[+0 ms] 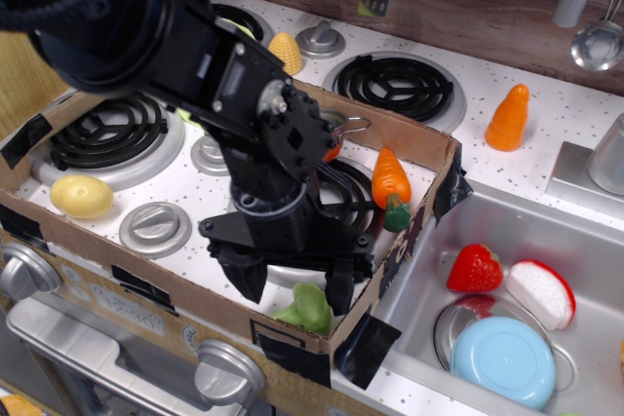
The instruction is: Put broccoli in pot
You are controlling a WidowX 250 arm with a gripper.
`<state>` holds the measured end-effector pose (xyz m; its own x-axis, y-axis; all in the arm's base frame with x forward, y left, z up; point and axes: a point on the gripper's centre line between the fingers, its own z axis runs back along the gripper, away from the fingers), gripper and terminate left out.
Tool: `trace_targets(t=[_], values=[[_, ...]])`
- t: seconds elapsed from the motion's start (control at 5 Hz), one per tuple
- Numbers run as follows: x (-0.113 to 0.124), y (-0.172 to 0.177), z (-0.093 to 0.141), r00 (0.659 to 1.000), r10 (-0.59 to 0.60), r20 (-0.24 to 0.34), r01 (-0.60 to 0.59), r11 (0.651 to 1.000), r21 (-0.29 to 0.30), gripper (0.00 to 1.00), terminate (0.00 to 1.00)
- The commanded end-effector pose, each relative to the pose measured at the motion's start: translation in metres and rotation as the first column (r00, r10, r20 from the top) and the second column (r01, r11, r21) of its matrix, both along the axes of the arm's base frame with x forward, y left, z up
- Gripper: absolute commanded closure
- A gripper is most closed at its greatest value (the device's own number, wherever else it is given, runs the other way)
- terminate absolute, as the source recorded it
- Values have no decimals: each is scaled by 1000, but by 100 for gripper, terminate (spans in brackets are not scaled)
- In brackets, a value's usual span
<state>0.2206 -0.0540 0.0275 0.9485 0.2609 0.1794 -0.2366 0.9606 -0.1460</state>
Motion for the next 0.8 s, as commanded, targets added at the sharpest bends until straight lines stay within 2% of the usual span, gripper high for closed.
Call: trace_targets(t=[0.0, 0.4, 0.6], values=[[12, -9, -5, 1000, -23, 6, 23, 1000, -10, 0, 0], [21, -13, -16, 999, -43, -14, 43, 999, 7, 0, 0], [23, -13, -20, 999, -42, -1, 42, 999, 2, 100, 0]])
